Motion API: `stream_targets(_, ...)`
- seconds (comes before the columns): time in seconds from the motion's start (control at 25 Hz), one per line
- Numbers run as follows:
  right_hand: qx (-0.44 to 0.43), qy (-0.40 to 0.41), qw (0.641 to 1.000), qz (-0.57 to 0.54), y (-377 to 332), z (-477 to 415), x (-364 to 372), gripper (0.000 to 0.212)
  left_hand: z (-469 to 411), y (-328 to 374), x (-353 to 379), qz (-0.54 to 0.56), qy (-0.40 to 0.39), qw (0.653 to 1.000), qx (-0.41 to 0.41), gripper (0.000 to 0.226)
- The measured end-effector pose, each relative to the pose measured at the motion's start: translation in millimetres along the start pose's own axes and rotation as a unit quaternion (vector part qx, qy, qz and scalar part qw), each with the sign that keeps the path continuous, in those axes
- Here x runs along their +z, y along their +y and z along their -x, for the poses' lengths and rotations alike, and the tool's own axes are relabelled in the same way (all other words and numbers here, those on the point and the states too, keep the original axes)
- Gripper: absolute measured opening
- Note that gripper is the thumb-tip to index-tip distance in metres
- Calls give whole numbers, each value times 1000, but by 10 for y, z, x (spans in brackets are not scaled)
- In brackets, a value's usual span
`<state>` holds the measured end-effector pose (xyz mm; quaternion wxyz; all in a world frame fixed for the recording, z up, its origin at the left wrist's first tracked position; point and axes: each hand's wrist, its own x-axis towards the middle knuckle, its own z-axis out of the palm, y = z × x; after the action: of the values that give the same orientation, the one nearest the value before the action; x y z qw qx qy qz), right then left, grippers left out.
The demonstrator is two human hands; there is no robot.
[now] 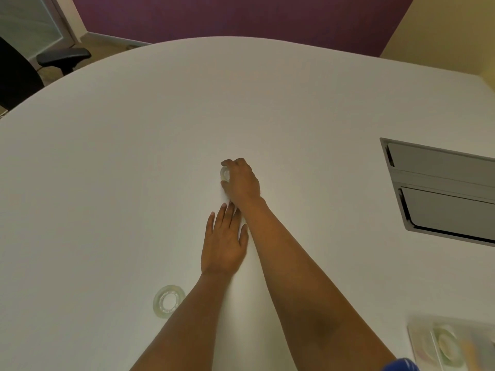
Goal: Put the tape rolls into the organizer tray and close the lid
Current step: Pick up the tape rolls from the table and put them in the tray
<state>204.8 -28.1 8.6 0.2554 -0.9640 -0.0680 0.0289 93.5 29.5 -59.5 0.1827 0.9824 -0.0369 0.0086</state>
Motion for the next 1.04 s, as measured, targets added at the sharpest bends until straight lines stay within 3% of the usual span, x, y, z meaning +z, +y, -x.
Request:
stream_targets(0.64, 96, 74, 990, -70, 573, 2091, -782, 48, 1546, 256, -23, 2, -25, 1000, -5, 53)
stream_targets(1.04, 178, 179, 963, -89, 1132, 3324, -1187, 49, 2296, 447, -91, 3, -82, 997, 7, 54)
